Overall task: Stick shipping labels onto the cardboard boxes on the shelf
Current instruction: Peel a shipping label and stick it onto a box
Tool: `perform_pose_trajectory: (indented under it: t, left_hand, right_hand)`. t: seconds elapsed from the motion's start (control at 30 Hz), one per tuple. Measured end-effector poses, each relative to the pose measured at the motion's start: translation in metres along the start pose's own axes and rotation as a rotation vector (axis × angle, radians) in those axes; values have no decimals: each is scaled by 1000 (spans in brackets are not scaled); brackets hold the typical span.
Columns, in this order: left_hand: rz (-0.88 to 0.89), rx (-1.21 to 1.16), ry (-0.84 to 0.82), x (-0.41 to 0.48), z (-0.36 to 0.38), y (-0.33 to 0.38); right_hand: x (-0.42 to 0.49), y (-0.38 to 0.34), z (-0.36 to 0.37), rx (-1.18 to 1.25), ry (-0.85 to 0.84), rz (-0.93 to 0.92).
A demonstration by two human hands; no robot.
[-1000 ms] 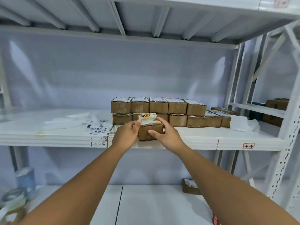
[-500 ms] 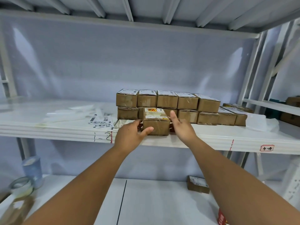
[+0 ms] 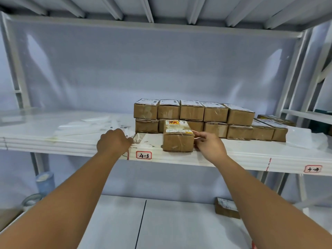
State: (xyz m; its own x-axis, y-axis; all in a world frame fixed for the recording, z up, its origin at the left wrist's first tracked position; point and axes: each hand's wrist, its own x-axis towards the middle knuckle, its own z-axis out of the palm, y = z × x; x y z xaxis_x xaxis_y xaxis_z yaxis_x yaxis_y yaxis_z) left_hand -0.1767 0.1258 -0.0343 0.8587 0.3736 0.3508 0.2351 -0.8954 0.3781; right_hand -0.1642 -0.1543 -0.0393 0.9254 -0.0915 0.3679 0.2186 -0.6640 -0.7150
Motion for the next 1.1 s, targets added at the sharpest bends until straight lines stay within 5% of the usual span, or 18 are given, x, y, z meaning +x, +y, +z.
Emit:
perform_pose_trajectory:
  t: [0.5, 0.67, 0.8, 0.93, 1.1]
  left_hand:
    - [152, 475, 141, 3, -5, 1]
    - [-22, 34, 164, 15, -8, 2]
    - [-125, -434, 20, 27, -11, -2]
    - [-282, -1119, -28, 27, -20, -3]
    - [-246, -1412, 37, 22, -33, 2]
  right_hand:
    - [1, 6, 1, 57, -21, -24]
    - [-1, 4, 0, 75, -26, -25]
    - [-3, 4, -1, 81, -22, -27]
    - [-5, 1, -2, 69, -20, -23]
    - [-6, -1, -2, 70, -22, -5]
